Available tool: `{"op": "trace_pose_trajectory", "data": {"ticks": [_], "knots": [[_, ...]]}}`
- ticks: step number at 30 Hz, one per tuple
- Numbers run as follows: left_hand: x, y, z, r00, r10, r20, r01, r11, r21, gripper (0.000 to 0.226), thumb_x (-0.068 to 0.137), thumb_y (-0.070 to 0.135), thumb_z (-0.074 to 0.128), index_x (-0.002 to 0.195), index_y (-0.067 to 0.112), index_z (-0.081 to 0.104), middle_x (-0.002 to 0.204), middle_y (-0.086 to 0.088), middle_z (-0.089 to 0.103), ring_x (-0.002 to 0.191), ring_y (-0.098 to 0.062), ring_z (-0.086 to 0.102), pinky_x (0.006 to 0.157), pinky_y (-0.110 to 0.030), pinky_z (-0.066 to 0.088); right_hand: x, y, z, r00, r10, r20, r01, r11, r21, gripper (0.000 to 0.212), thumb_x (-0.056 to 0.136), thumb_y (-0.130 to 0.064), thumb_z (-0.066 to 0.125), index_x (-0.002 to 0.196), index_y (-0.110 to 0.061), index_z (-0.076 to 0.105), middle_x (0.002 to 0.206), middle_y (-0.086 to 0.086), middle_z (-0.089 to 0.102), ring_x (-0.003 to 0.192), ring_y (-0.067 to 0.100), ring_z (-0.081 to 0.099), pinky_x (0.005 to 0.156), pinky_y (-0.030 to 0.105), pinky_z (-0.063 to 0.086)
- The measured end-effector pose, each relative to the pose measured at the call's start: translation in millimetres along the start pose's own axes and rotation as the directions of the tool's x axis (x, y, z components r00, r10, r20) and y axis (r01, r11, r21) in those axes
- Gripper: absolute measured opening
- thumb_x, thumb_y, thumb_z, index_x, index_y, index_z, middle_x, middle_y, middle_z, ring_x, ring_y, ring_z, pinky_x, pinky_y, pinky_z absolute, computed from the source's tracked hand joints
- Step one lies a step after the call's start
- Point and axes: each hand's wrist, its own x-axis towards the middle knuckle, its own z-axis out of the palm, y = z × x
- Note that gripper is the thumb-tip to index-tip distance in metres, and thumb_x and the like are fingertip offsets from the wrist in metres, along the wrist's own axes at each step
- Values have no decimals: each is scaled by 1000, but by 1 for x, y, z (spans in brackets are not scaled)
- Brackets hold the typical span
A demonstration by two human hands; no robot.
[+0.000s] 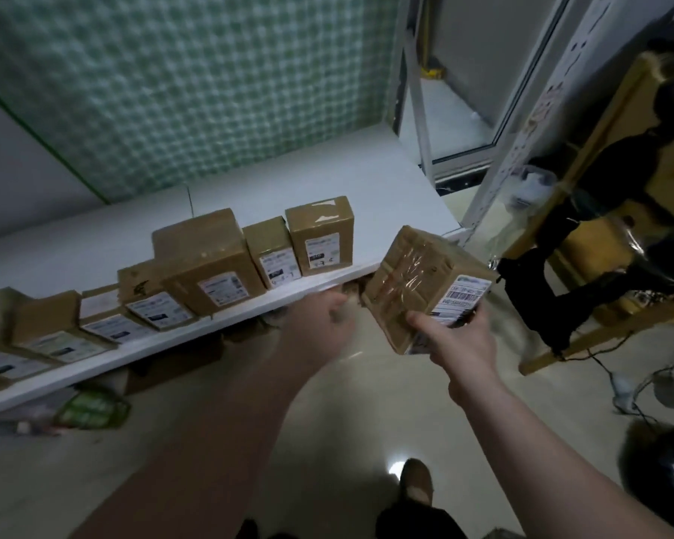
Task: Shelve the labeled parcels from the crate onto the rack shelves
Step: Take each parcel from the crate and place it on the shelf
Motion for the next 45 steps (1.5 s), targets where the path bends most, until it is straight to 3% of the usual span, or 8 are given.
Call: {"op": "trace_pose_trajectory", "data": {"ticks": [4,7,12,18,22,28,41,45], "knots": [[42,18,35,995,-34,-91,40,998,55,21,93,13,51,97,10,71,85,-1,66,71,-8,54,58,-6,35,76,2,-12,999,-52,-16,50,993,-110,83,50,-31,91,123,-22,53,108,-9,68,97,14,65,85,32,52],[79,2,61,994,-59,-86,73,983,169,21,95,17,48,101,13,68,94,-1,68,87,-13,61,74,-18,44,125,11,0,995,-101,3,101,982,-160,83,49,-29,91,120,-19,51,106,-9,65,100,15,64,83,26,45],[149,-40,108,978,-134,157,46,884,466,35,90,21,51,125,21,56,118,-1,55,109,-19,55,92,-33,48,190,41,41,985,-170,14,169,963,-208,91,48,-29,92,126,-19,45,120,-2,61,111,21,60,94,35,49],[204,-82,171,993,32,112,-103,693,714,48,89,19,46,137,16,43,141,-5,39,126,-25,41,106,-44,32,240,77,90,968,-248,42,251,947,-199,109,50,-32,94,141,-20,36,133,0,51,125,18,50,102,35,45],[231,-105,192,992,-19,122,-77,679,730,64,93,25,46,150,18,18,158,-7,13,142,-28,19,114,-48,22,259,88,118,947,-309,86,321,918,-234,126,58,-36,93,154,-19,13,153,3,30,140,17,28,113,35,30],[251,-123,200,995,-25,102,-54,710,702,72,93,21,48,153,18,8,160,-6,7,145,-29,13,115,-49,24,279,95,142,947,-314,71,322,910,-261,130,62,-38,91,156,-18,3,154,6,25,137,14,27,104,28,31],[249,-129,212,998,0,64,-41,761,647,73,90,25,55,151,20,15,159,-7,7,144,-29,17,113,-46,27,295,93,168,946,-265,187,313,896,-316,132,68,-25,89,156,-16,-9,157,8,17,138,16,23,109,34,31],[245,-134,213,998,20,61,-54,775,629,69,89,24,56,149,19,22,159,-6,6,145,-27,14,112,-48,29,304,97,171,962,-212,173,267,864,-427,110,75,-20,84,155,-13,9,152,10,30,135,23,36,106,39,39]]}}
